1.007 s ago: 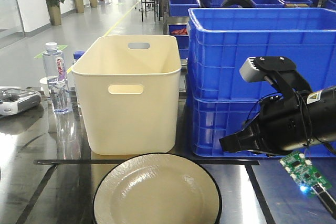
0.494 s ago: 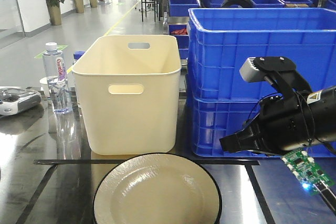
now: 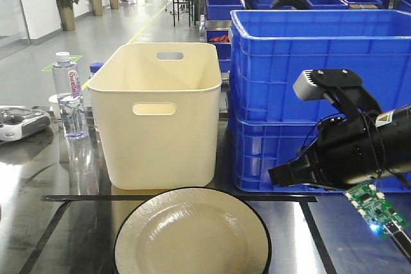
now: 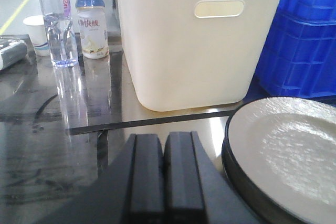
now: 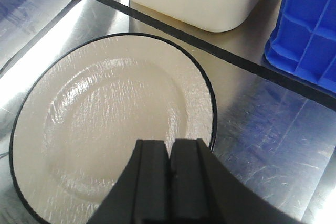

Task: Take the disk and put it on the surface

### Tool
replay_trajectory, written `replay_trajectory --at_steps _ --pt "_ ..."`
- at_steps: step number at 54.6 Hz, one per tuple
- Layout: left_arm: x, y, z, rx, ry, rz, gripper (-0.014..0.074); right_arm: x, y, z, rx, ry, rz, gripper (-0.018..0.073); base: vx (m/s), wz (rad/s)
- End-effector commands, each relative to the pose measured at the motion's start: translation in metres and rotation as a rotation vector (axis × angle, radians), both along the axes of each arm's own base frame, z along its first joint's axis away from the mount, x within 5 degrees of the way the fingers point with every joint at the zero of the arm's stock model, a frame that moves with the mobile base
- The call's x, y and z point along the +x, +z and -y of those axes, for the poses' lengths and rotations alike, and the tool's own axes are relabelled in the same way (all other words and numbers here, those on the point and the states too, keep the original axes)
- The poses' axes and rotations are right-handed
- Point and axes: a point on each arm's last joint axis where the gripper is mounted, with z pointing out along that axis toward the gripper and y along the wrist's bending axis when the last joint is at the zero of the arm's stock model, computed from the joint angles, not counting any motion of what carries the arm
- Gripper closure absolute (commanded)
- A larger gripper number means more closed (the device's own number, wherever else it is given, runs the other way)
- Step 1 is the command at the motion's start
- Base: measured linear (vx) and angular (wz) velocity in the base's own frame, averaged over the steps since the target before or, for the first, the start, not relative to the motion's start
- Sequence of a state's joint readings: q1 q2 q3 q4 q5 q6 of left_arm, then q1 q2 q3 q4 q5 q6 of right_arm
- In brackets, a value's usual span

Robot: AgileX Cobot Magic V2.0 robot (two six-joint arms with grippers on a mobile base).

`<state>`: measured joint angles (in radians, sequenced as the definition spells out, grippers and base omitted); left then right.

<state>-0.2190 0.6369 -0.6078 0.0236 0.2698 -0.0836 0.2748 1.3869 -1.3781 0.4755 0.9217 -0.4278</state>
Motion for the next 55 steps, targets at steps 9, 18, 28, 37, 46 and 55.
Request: replay_trajectory --at_steps 9,18,28,37,46,55 --pt "-0.022 -0.035 -0.004 -0.036 -0.006 0.152 0.0604 -0.005 0.023 0.004 0.049 -0.024 0.105 0.0491 0.00 0.00" --pt "-0.039 -0.058 -0.009 -0.038 -0.001 0.163 0.0604 -0.005 0.023 0.004 0.049 -0.024 0.105 0.0491 0.00 0.00" --pt "-0.058 -0.079 -0.017 -0.043 0.053 0.218 0.0604 -0.005 0.023 0.004 0.049 -0.024 0.105 0.0491 0.00 0.00" --pt "-0.071 -0.097 -0.022 -0.047 0.095 0.270 0.0604 -0.005 0.023 0.004 0.049 -0.024 0.105 0.0491 0.00 0.00" --pt "-0.079 -0.114 -0.025 -0.049 0.134 0.310 0.0604 -0.005 0.023 0.004 0.049 -0.024 0.105 0.0491 0.00 0.00" --pt "-0.077 -0.131 -0.027 -0.036 0.173 0.262 0.0604 -0.005 0.023 0.003 0.048 -0.022 0.101 0.0492 0.00 0.00"
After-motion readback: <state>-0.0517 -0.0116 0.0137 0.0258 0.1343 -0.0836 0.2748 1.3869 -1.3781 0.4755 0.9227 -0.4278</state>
